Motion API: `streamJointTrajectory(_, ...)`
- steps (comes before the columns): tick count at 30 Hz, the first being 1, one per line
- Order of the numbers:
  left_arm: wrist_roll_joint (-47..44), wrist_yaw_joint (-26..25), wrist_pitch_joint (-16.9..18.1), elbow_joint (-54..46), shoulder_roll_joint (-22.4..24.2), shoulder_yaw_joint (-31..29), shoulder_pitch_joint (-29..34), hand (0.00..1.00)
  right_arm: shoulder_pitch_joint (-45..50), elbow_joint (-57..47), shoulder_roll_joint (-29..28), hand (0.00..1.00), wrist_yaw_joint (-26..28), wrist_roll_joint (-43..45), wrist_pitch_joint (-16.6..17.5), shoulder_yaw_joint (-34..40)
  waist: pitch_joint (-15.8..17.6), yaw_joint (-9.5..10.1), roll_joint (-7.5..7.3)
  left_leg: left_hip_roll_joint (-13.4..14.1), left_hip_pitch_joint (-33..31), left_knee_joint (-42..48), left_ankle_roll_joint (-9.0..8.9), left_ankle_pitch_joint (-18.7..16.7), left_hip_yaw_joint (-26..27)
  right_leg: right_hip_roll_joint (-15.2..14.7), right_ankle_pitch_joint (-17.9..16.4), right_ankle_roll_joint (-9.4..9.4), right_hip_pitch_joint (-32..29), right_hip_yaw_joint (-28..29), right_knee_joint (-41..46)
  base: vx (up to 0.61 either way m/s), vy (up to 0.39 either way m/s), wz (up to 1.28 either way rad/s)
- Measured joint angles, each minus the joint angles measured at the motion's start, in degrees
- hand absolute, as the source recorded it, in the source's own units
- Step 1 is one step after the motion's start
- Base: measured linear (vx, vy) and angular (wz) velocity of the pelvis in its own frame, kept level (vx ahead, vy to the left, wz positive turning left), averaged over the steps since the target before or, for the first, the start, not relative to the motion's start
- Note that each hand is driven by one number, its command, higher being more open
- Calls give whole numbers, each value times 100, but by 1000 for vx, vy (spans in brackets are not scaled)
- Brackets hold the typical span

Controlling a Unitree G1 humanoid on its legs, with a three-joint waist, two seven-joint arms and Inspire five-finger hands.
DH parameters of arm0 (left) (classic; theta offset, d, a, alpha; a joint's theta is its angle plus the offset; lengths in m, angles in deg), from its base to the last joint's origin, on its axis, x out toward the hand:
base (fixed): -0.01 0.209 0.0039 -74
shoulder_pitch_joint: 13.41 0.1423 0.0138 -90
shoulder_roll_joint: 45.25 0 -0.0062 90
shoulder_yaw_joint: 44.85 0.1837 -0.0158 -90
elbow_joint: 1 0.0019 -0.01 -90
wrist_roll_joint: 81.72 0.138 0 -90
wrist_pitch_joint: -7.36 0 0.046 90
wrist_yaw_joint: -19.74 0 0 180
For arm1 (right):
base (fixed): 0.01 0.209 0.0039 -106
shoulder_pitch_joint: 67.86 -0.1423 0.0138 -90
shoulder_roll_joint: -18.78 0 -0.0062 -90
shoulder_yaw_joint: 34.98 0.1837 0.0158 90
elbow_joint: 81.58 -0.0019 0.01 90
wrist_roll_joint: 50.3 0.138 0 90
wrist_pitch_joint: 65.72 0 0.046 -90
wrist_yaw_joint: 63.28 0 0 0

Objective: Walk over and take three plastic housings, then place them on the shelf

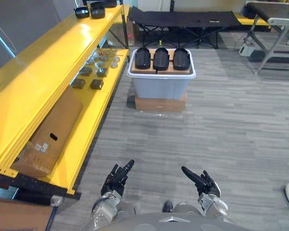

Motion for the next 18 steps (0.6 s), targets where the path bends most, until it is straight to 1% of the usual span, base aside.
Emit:
streamJointTrajectory(1, -22, 13, -47, 8, -7, -1, -18, 100, -41, 13, -5, 100, 6, -22, 27, -6, 29, 37, -59, -102, -58, -241, -26, -23, 44, -24, -9, -12, 83, 36, -93, 504, -107, -19)
streamJointTrajectory(2, -20, 69, -98, -11, -23, -2, -50, 100, -121, 15, -7, 100, -2, -26, 121, -29, 55, 137, -133, -354, -191, -1072, -16, -59, 85, -84, -11, -16, 197, 149, -233, 473, -29, -45)
streamJointTrajectory(3, -19, 99, -114, -19, -17, -54, -149, 100, -313, 19, 25, 100, -24, -26, 140, -35, 184, 197, -155, -642, -213, -2134, -18, -17, 67, -179, -9, -16, 291, 306, -282, 386, 29, -55)
streamJointTrajectory(4, -18, 99, -130, -19, -10, -97, -191, 100, -416, 23, 37, 100, -47, -25, 140, -41, 267, 231, -199, -789, -225, -2683, -16, 111, 37, -230, -22, -26, 323, 384, -291, 328, 75, -69)
streamJointTrajectory(5, -20, 109, -133, -27, 11, -167, -236, 100, -564, 24, 49, 100, -115, -27, 138, -63, 325, 301, -162, -994, -292, -3687, -72, 538, -88, -265, -28, -24, 396, 582, -369, 312, 119, -72)
streamJointTrajectory(6, -20, 110, -134, -28, 13, -195, -238, 100, -629, 24, 71, 100, -173, -29, 133, -109, 302, 347, -77, -1036, -289, -4365, -117, 909, -200, -224, -68, 37, 508, 733, -488, 417, 194, -101)
streamJointTrajectory(7, -20, 115, -138, 56, 12, -218, -212, 100, -635, 25, 140, 100, -226, -48, 106, -217, 315, 412, 90, -891, -254, -4906, -172, 1304, -260, -47, -269, 192, 768, 985, -545, 377, 202, -81)
streamJointTrajectory(8, -23, 123, -137, 111, -24, -223, -230, 100, -632, 63, 117, 100, -247, -68, 89, -242, 311, 424, 162, -815, -183, -4749, -26, 1673, -249, -30, -413, 233, 895, 1071, -506, 382, 225, -66)
streamJointTrajectory(9, -17, 115, -140, 168, -85, -230, -224, 100, -627, 184, 47, 100, -260, -78, 32, -299, 306, 431, 37, -888, -81, -4617, 126, 1817, -192, -125, -678, 187, 965, 1170, -315, 367, 168, -36)
streamJointTrajectory(10, 31, 120, -127, 156, -241, -241, -223, 100, -573, 252, -6, 100, -217, -74, -32, -434, 173, 430, -326, -1170, -34, -4515, 428, 1614, -80, -433, -1093, 307, 696, 1287, 401, 378, 131, -30)
streamJointTrajectory(11, 85, 118, -124, 172, -253, -247, -239, 100, -575, 281, 16, 100, -179, -75, -31, -478, 168, 430, -377, -1224, -9, -4493, 528, 1550, -32, -520, -1183, 428, 496, 1371, 904, 326, 75, -23)
streamJointTrajectory(12, 124, 117, -121, 201, -252, -247, -260, 100, -622, 345, 37, 100, -133, -74, -30, -507, 180, 415, -393, -1233, 46, -4483, 603, 1503, 40, -587, -1197, 501, 228, 1432, 1500, 402, 143, -30)
streamJointTrajectory(13, 228, 111, -110, 210, -273, -233, -254, 100, -693, 506, 27, 100, -43, -76, -32, -545, 242, 412, -427, -1260, 395, -4599, 757, 1364, 142, -807, -940, 1208, -398, 1353, 3038, 391, 159, -31)
streamJointTrajectory(14, 252, 94, -105, 208, -296, -231, -257, 100, -685, 554, 19, 100, 5, -82, -31, -571, 286, 402, -455, -1290, 599, -4669, 794, 1316, 166, -943, -924, 1243, -543, 1242, 3519, 450, 169, -26)
streamJointTrajectory(15, 262, 45, -78, 209, -298, -218, -236, 100, -632, 656, 14, 100, 76, -90, -35, -624, 332, 357, -466, -1316, 972, -4755, 800, 1167, 169, -1136, -1039, 1042, -671, 933, 3949, 292, 84, -7)
streamJointTrajectory(16, 262, 39, -52, 209, -290, -205, -236, 100, -586, 681, 11, 100, 103, -92, -36, -640, 354, 345, -417, -1307, 1136, -4787, 793, 1104, 169, -1174, -1113, 965, -708, 789, 3914, 421, 86, 2)
streamJointTrajectory(17, 261, 36, -33, 211, -291, -167, -222, 100, -489, 680, 10, 100, 140, -89, -34, -701, 364, 293, -352, -1218, 1413, -4819, 787, 1004, 171, -1168, -1202, 813, -794, 458, 3332, 340, 42, 3)
streamJointTrajectory(18, 261, 24, -33, 217, -293, -167, -229, 100, -469, 681, 10, 100, 154, -88, -33, -725, 352, 281, -313, -1132, 1479, -4823, 762, 952, 165, -1086, -1193, 824, -886, 338, 2729, 336, 18, 4)
